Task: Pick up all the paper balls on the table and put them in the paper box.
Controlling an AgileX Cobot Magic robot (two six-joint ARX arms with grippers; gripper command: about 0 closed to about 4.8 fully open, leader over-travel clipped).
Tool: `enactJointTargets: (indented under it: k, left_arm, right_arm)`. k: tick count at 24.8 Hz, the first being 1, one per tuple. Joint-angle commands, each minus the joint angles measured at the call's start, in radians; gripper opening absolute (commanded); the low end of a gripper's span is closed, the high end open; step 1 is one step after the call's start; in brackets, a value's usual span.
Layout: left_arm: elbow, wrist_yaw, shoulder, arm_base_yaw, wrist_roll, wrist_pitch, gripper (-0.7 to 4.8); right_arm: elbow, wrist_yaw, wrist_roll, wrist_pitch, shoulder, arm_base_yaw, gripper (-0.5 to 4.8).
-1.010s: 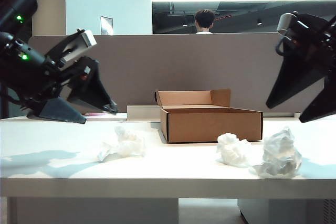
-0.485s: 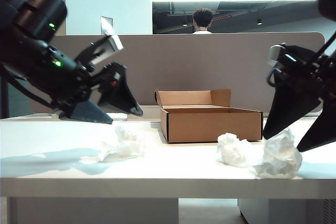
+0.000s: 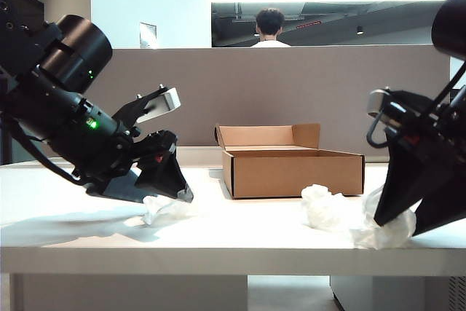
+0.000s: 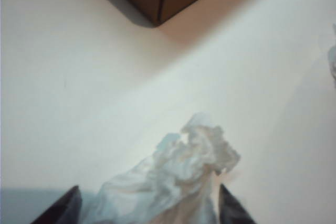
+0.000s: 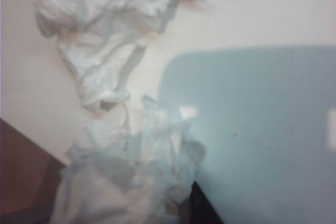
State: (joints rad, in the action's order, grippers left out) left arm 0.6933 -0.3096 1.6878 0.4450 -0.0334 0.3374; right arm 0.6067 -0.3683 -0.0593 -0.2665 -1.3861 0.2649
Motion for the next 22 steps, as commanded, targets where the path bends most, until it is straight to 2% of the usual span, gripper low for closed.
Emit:
enactJointTargets:
  k: [1, 3, 7, 13, 17, 19, 22]
  left_arm:
    - [0.006, -0.006, -0.002, 0.019, -0.005, 0.036, 0.95]
    - [0.006, -0.007, -0.002, 0.025, -0.009, 0.044, 0.21]
    - [0.006, -0.008, -0.002, 0.027, -0.013, 0.066, 0.11]
    - [0.035, -0.019, -0.03, 0.027, -0.011, 0.068, -0.06]
    - [0.126, -0.027, -0.054, 0.027, -0.011, 0.068, -0.06]
    - [0.174, -0.027, -0.052, 0.027, -0.012, 0.068, -0.06]
    - [0.285, -0.016, -0.018, 0.027, -0.02, 0.079, -0.06]
  right_arm:
    - [0.004, -0.013, 0.0, 0.032, -0.009, 0.003, 1.44]
    - [0.004, -0.017, 0.0, 0.045, -0.009, 0.003, 0.84]
    - [0.004, -0.053, 0.0, 0.067, -0.009, 0.003, 0.01]
    - [0.034, -0.115, -0.002, 0.058, 0.016, 0.003, -0.05]
    - [0.121, -0.123, -0.023, 0.067, 0.068, 0.003, -0.06]
    - [0.165, -0.093, -0.022, 0.09, 0.066, 0.003, -0.06]
    - [0.209, 0.009, -0.022, 0.256, 0.051, 0.003, -0.06]
